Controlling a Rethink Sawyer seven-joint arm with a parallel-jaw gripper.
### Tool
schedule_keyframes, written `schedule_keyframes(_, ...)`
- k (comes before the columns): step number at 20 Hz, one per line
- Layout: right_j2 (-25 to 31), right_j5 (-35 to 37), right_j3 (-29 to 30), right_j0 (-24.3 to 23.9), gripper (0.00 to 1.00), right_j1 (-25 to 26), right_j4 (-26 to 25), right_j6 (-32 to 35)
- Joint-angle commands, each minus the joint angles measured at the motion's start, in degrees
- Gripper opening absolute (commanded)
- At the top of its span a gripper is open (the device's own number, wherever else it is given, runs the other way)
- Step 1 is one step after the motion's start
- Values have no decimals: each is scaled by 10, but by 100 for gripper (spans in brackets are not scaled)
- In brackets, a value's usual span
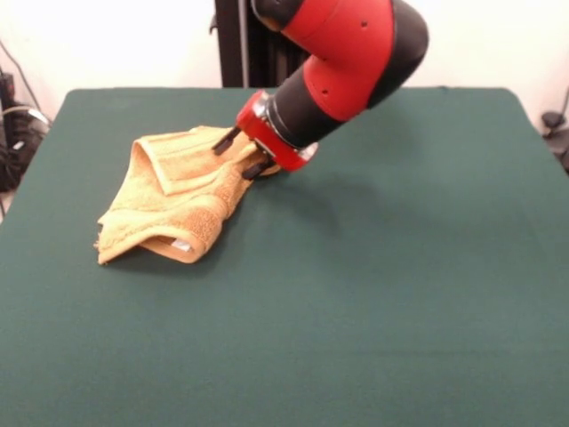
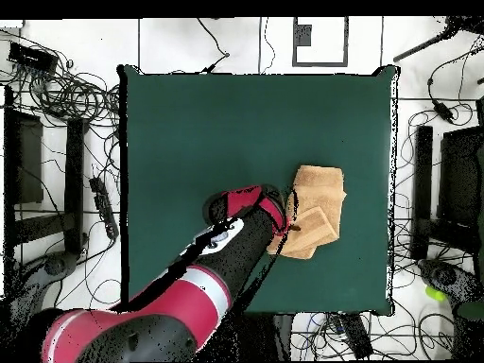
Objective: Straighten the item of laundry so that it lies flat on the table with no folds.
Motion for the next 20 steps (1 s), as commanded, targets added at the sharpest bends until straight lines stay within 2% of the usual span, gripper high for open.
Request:
schedule_keyframes(1,197,-124,97,-59,100,-11,45,48)
schedule_keyframes(4,251,-129,146,-142,100,-64,26,-31)
schedule_keyframes(7,287,-94,172,-219,100,-108,-8,-117)
schedule_keyframes(10,317,-67,198,-282,100,-146,-34,-162)
schedule_keyframes(20,388,-2,244,-361,100,-209,-87,-142)
